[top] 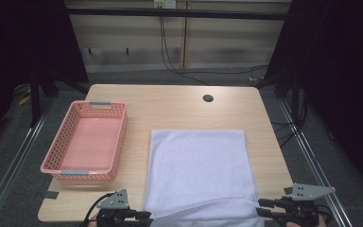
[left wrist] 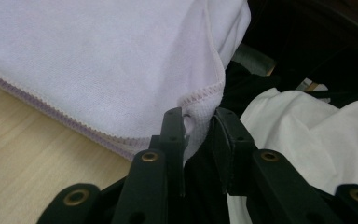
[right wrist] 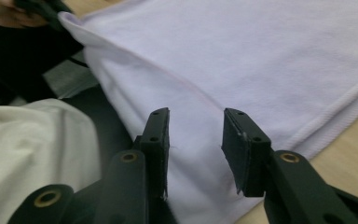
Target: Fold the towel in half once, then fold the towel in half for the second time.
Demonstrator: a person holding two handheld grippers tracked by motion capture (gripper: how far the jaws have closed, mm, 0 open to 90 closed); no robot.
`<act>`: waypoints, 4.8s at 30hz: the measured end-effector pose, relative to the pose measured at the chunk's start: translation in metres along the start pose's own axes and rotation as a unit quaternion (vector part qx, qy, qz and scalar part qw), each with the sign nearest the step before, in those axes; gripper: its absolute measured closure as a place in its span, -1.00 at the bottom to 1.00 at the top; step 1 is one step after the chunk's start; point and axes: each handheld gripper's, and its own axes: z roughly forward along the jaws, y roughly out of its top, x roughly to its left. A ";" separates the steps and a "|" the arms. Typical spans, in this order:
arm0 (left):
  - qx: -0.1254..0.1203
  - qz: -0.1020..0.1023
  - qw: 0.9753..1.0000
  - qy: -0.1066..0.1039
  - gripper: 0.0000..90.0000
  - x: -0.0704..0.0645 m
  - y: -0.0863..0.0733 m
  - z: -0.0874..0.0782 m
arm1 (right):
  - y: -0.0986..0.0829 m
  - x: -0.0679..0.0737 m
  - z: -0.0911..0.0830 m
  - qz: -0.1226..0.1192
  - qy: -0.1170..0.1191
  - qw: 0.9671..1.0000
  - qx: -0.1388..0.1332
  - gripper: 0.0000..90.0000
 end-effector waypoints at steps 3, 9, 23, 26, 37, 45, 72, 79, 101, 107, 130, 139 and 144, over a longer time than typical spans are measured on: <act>0.006 0.003 1.000 -0.016 0.66 0.002 0.005 0.001 | 0.007 -0.011 0.014 0.006 0.000 1.000 0.011 0.28; 0.042 0.011 0.998 -0.039 0.69 -0.003 0.006 0.004 | 0.024 -0.029 0.052 0.011 0.008 0.999 0.053 0.23; -0.063 -0.033 0.997 0.040 0.56 0.058 0.054 0.012 | 0.054 -0.062 0.083 0.017 -0.034 0.998 0.046 0.43; -0.022 -0.050 0.997 0.053 0.60 0.078 0.062 0.034 | 0.062 -0.074 0.093 0.023 -0.045 0.997 0.054 0.40; 0.039 -0.032 0.989 0.140 0.76 0.093 0.057 0.055 | 0.056 -0.074 0.105 0.002 -0.074 0.994 0.085 0.43; 0.042 -0.024 0.991 0.127 0.79 0.072 0.042 0.049 | 0.044 -0.059 0.095 -0.003 -0.062 0.994 0.089 0.46; 0.029 -0.034 0.993 0.110 0.58 0.054 0.043 0.047 | 0.046 -0.066 0.072 0.021 -0.067 0.996 0.062 0.29; 0.024 -0.035 0.989 0.143 0.60 0.080 0.062 0.052 | 0.074 -0.114 0.075 0.033 -0.133 0.990 0.025 0.06; 0.033 -0.031 0.988 0.147 0.64 0.082 0.059 0.066 | 0.082 -0.152 0.108 0.036 -0.162 0.985 0.054 0.57; 0.049 -0.025 0.991 0.119 0.64 0.075 0.065 0.073 | 0.080 -0.148 0.105 0.027 -0.159 0.985 0.059 0.82; 0.003 -0.094 0.970 0.224 0.08 0.155 0.105 0.068 | 0.072 -0.156 0.089 0.037 -0.151 0.986 0.063 0.83; 0.002 -0.085 0.975 0.207 0.06 0.161 0.102 0.075 | 0.071 -0.157 0.090 0.043 -0.147 0.986 0.059 0.83; 0.010 -0.073 0.982 0.175 0.78 0.161 0.100 0.076 | 0.072 -0.158 0.092 0.048 -0.140 0.987 0.054 0.85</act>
